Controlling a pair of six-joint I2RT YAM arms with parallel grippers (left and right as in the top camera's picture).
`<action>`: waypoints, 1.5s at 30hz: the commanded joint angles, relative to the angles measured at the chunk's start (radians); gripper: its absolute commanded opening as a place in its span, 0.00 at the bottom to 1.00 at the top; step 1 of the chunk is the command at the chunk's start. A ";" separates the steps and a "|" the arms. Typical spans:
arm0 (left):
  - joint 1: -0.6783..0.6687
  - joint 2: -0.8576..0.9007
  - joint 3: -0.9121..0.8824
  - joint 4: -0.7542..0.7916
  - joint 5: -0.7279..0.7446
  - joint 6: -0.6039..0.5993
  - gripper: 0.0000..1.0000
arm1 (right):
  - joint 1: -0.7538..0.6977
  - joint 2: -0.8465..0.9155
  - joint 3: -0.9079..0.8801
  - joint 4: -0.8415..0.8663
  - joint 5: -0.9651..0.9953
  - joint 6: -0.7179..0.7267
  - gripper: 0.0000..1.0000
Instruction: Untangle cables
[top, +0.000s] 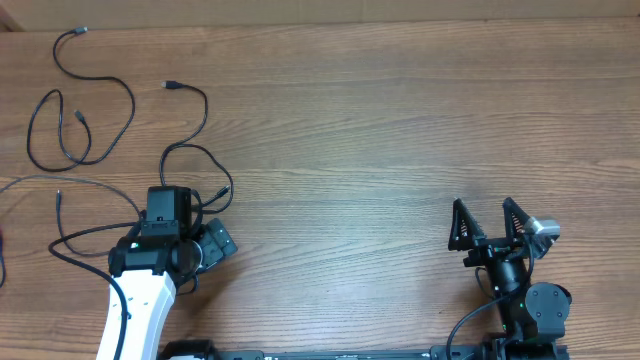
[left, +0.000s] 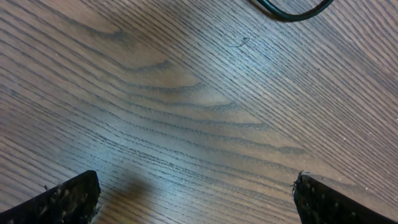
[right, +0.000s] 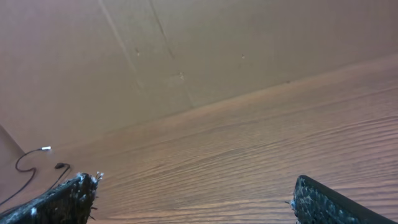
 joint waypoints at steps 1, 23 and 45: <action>-0.002 0.003 -0.005 0.001 0.007 -0.017 0.99 | 0.005 -0.010 -0.010 0.006 0.013 -0.021 1.00; -0.002 0.003 -0.005 0.001 0.007 -0.017 1.00 | 0.028 -0.010 -0.010 0.006 0.013 -0.021 1.00; -0.198 -0.637 -0.005 -0.002 0.007 -0.017 1.00 | 0.028 -0.010 -0.010 0.006 0.013 -0.021 1.00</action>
